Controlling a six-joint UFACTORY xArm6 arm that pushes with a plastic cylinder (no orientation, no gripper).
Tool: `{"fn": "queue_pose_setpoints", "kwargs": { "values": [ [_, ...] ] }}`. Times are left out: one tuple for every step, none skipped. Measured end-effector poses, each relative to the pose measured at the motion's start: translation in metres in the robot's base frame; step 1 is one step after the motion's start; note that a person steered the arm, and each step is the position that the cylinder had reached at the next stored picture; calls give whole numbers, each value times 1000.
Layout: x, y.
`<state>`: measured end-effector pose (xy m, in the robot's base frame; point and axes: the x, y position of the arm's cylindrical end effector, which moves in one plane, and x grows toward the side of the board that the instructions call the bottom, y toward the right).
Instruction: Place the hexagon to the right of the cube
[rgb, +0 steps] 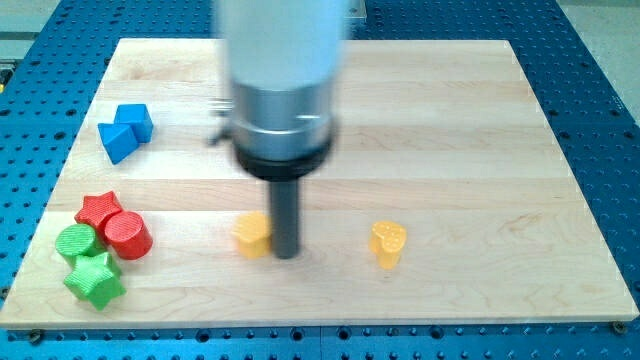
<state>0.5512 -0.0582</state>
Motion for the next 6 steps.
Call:
{"fn": "queue_pose_setpoints", "kwargs": {
  "values": [
    [36,9],
    [7,-24],
    [-68,-45],
    [-103,-66],
    [-57,-46],
    [-59,-116]
  ]
}}
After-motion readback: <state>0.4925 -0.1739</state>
